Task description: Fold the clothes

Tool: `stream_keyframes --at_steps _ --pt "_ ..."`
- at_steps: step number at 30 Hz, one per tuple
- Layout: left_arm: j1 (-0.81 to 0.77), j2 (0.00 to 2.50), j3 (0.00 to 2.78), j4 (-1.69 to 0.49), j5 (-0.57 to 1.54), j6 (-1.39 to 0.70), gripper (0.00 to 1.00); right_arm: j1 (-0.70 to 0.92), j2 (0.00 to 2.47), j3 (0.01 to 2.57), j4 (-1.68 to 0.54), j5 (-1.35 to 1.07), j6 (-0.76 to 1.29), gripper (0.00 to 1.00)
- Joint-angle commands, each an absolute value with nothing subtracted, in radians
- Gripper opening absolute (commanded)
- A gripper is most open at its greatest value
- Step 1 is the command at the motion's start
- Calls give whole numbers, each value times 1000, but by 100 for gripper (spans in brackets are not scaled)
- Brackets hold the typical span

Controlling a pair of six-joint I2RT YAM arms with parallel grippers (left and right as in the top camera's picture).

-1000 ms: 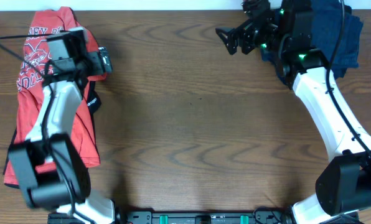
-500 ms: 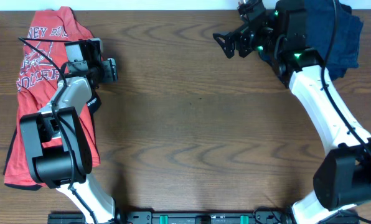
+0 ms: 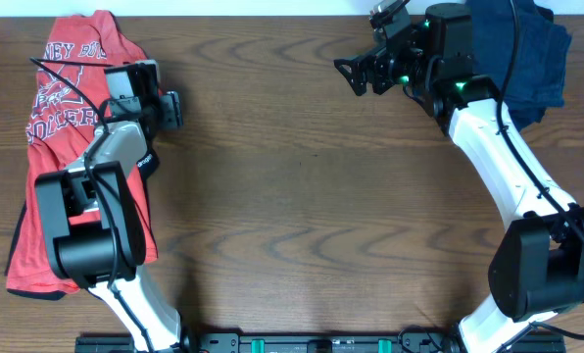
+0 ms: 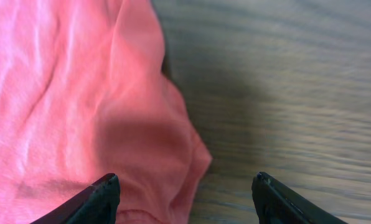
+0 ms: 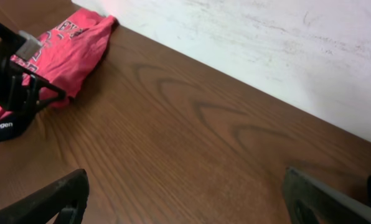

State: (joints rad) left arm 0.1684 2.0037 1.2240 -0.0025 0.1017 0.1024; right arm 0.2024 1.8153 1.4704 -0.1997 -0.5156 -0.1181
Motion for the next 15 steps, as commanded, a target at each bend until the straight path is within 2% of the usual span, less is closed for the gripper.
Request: stream_keyframes --at_steps 1,6,9,15 --pt "171 2029 1233 1 65 105 70 204 1826 1463 -204 -513 -105 95" --pt "171 2032 1233 5 58 105 70 206 1826 1463 -203 -513 -105 91" --pt "171 2033 1232 -2 59 104 59 209 1826 1463 -203 -513 -105 89" --pt "171 2034 1232 -3 58 104 53 211 1826 1463 -211 -513 -105 87"
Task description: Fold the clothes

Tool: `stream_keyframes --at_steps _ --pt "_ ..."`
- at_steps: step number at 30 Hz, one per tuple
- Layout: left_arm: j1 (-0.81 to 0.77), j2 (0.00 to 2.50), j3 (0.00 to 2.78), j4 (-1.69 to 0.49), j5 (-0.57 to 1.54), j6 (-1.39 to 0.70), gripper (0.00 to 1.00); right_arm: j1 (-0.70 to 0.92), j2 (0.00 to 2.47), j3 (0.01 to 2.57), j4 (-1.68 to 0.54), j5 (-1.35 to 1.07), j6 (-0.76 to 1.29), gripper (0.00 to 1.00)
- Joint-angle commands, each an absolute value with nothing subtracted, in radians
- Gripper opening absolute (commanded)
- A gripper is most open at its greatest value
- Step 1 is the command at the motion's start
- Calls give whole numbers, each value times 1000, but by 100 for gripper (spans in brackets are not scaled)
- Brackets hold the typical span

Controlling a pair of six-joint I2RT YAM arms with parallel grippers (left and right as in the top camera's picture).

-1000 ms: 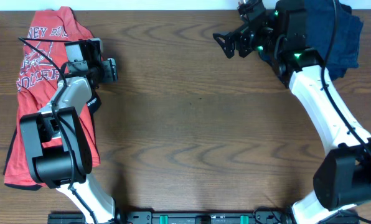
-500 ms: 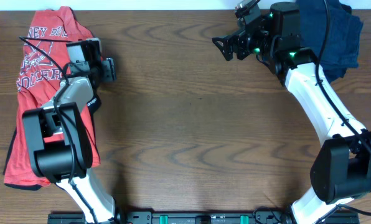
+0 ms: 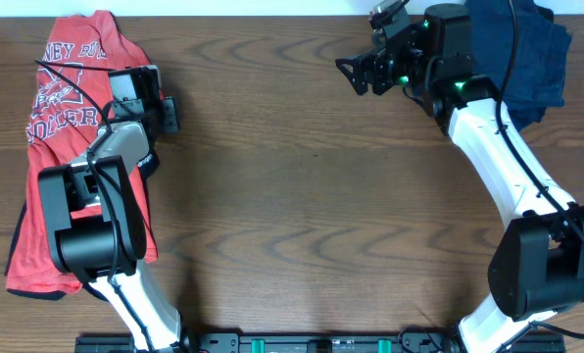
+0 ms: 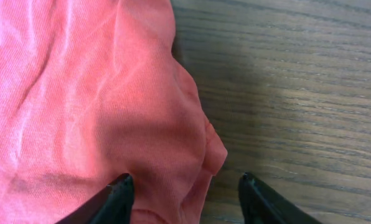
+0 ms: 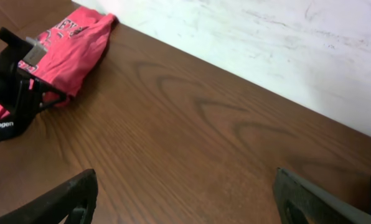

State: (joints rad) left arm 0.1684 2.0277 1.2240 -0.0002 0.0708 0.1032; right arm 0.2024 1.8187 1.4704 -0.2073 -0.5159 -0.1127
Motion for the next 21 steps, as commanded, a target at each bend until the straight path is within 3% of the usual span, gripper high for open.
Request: stream_keyframes --at_steps 1,3,10,21 --pt "171 2034 1232 -4 58 104 50 211 1826 1463 -213 -513 -105 86" --pt "172 2035 1228 -6 59 104 45 211 1826 1463 -215 -513 -104 84" --pt "173 2054 1225 -6 58 104 45 211 1826 1463 -220 -513 -78 84" --pt "173 2069 1225 4 6 104 33 210 1826 1463 -238 -528 -75 84"
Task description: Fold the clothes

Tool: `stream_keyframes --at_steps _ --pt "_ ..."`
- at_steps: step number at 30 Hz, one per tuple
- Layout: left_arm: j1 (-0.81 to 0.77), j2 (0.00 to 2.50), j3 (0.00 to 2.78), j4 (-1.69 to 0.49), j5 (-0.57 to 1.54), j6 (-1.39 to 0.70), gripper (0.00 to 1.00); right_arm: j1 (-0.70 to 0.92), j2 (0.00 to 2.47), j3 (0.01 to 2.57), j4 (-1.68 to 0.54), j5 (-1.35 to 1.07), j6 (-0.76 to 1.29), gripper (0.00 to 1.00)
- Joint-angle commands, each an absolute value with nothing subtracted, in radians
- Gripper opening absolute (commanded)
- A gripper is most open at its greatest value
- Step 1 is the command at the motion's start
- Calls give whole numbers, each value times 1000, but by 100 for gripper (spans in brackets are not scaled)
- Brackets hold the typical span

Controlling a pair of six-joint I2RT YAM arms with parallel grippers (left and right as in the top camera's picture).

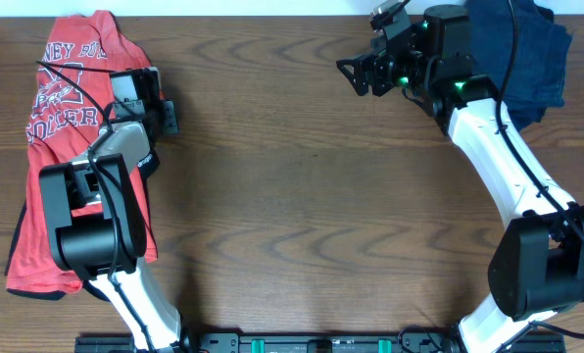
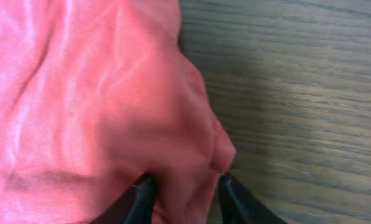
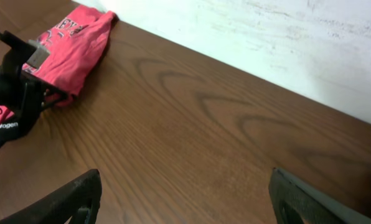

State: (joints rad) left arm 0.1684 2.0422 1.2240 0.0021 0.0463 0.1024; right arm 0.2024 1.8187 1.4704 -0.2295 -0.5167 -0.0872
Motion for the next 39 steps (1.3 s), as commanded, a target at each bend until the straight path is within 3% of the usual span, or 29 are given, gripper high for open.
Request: stream_keyframes --at_steps 1,4,7,14,17,39 --pt "173 2070 1225 4 6 104 29 210 1826 1463 -240 -528 -75 83" --pt "173 2070 1225 10 6 104 14 210 1826 1463 -241 -528 -75 83" --pt "173 2070 1225 11 6 104 6 210 1826 1463 -240 -528 -75 83" --pt "172 2042 1229 17 2 104 6 210 1826 1463 -248 -528 -75 84" --pt "166 1977 1235 16 -98 44 6 211 1826 1463 -248 -528 -75 85" --pt "-51 1276 1235 -2 -136 25 6 210 1826 1463 -303 -579 -76 84"
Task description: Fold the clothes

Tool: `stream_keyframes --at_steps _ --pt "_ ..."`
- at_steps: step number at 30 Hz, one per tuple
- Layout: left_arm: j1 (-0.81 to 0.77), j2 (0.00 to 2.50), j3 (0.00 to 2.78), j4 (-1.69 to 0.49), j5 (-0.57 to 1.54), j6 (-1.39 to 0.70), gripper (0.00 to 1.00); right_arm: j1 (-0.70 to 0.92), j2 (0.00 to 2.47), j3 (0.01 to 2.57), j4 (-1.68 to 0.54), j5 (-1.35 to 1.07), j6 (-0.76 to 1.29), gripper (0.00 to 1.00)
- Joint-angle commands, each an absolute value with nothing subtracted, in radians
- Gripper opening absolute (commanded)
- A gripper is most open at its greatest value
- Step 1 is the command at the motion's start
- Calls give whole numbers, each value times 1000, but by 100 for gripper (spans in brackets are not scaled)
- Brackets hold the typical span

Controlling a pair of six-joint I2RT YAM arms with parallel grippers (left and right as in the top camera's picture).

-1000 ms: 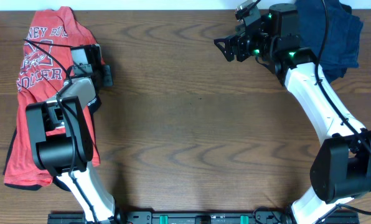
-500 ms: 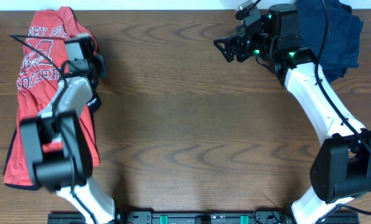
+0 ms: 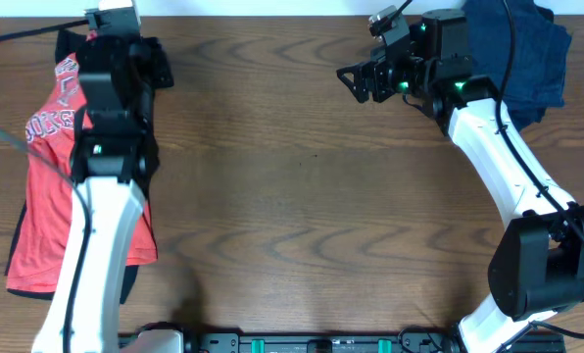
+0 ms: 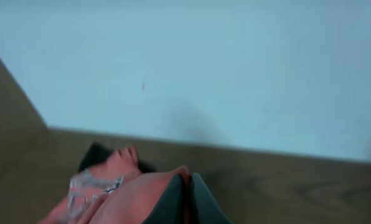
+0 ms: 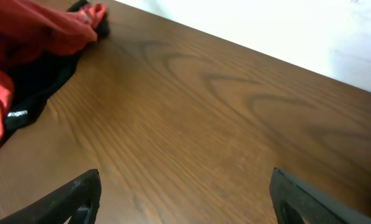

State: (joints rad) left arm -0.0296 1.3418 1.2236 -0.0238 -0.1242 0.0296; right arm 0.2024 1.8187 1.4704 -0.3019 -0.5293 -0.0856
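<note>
A red shirt with white lettering (image 3: pixel 39 127) lies along the table's left side, its upper right edge pulled up. My left gripper (image 4: pixel 188 186) is shut on a fold of that red cloth (image 4: pixel 132 196) and is held high, facing the back wall; the left arm (image 3: pixel 116 88) covers part of the shirt from above. My right gripper (image 3: pixel 353 80) hovers at the back, right of centre. It stands open over bare wood (image 5: pixel 185 193), and one dark fingertip (image 5: pixel 79 196) shows at each lower corner. The shirt (image 5: pixel 30 31) also shows far off in the right wrist view.
A dark blue pile of clothes (image 3: pixel 532 54) sits at the back right corner, behind the right arm. Black cloth with a white label (image 5: pixel 36 93) lies under the red shirt's edge. The wooden table (image 3: pixel 302 216) stretches between the arms, and a pale wall (image 4: pixel 204 68) bounds its far edge.
My left gripper was low on the table, its jaws nearly closed round the shirt's right edge. Now it is shut on that fold and raised high. The right gripper has barely moved.
At first my left gripper stood open astride the shirt's right edge on the table. Its jaws were narrower at each later moment, then pinched the fold. Now the fold is lifted well above the table. The right gripper stayed open at the back throughout.
</note>
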Motion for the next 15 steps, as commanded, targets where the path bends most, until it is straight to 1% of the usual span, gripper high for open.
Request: stream_keyframes --at_steps 1,6,8,11,15 --pt "-57 1253 1235 17 -136 25 6 210 1826 1463 -303 -594 -76 84" --pt "-59 1156 1235 146 -134 -26 6 216 1826 1463 -315 -655 -77 84" --pt "-59 1119 1236 197 -99 -35 6 226 1826 1463 -316 -675 -84 84" --pt "-59 1074 1237 260 -64 -83 6 261 1826 1463 -318 -686 -96 84" --pt "-59 1037 1237 311 -59 -133 6 331 1826 1463 -323 -685 -140 88"
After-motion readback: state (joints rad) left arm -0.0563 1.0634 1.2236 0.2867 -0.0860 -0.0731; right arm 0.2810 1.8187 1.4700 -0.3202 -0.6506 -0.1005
